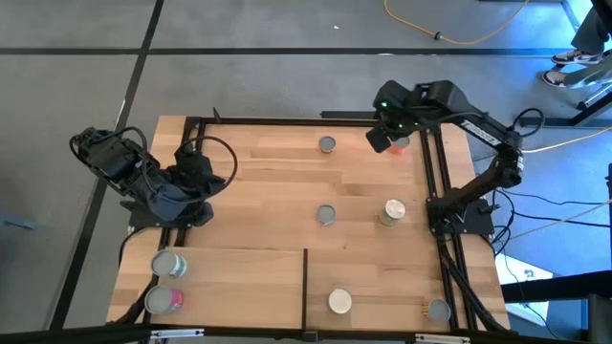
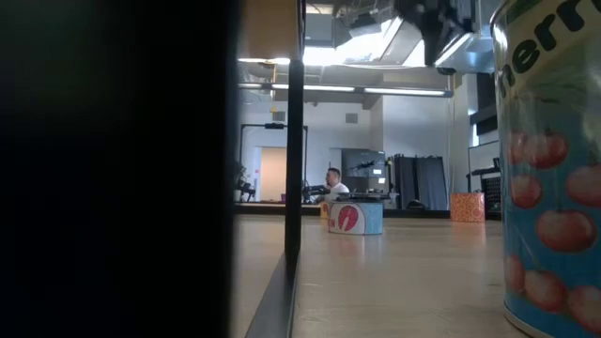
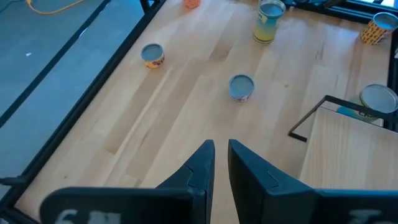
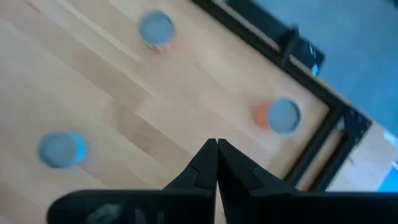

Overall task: Pick and place cans onto a shelf
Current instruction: Put the canned saucy meatballs on the shelf

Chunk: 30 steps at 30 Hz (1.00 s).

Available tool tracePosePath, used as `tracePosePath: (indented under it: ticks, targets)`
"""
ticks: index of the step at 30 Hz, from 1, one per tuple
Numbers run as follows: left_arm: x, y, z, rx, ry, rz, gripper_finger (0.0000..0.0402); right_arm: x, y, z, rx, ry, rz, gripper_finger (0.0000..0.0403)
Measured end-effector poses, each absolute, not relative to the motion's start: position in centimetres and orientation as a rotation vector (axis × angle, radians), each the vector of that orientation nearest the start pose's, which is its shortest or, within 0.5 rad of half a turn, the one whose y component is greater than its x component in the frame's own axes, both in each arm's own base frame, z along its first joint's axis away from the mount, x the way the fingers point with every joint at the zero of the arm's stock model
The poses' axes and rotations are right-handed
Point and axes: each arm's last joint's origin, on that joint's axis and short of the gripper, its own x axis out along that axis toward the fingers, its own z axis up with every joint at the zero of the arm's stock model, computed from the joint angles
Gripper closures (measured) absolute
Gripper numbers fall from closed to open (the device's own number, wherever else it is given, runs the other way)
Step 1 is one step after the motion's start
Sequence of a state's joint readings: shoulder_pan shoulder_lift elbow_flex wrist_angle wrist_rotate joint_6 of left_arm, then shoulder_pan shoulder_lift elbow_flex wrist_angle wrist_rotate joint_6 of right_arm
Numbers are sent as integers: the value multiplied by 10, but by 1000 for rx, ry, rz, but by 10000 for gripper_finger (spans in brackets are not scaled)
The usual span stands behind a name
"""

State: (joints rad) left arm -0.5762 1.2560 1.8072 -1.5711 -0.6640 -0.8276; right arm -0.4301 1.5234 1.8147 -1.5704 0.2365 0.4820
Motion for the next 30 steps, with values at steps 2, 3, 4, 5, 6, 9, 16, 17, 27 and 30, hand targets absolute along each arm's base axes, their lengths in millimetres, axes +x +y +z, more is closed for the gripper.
tracePosePath:
  ticks: [2,3,4,5,6,9,16,17,27,30]
  targets:
    - [146,-74,457,-188,718,402,362,225,-120,389,527,1200,-897,375]
    - [146,-74,457,-188,718,402,362,223,-124,383,535,1221,-912,368]
    - [146,-74,457,-188,718,402,362,222,-128,378,547,1237,-927,361]
    - [146,-74,457,-188,718,402,362,221,-132,373,559,1249,-940,354]
    - [146,-74,457,-189,718,403,362,219,-136,368,573,1258,-953,346]
    - [147,-74,457,-195,716,405,362,217,-148,352,605,1271,-992,323]
    - [147,-73,457,-188,706,416,363,207,-179,304,719,1229,-1096,307]
    - [147,-73,457,-183,696,426,363,204,-182,297,748,1235,-1097,307]
    - [152,-58,460,-148,604,594,363,186,-201,246,825,1217,-1151,307]
    - [154,-52,460,-154,596,636,363,184,-203,237,807,1212,-1141,307]
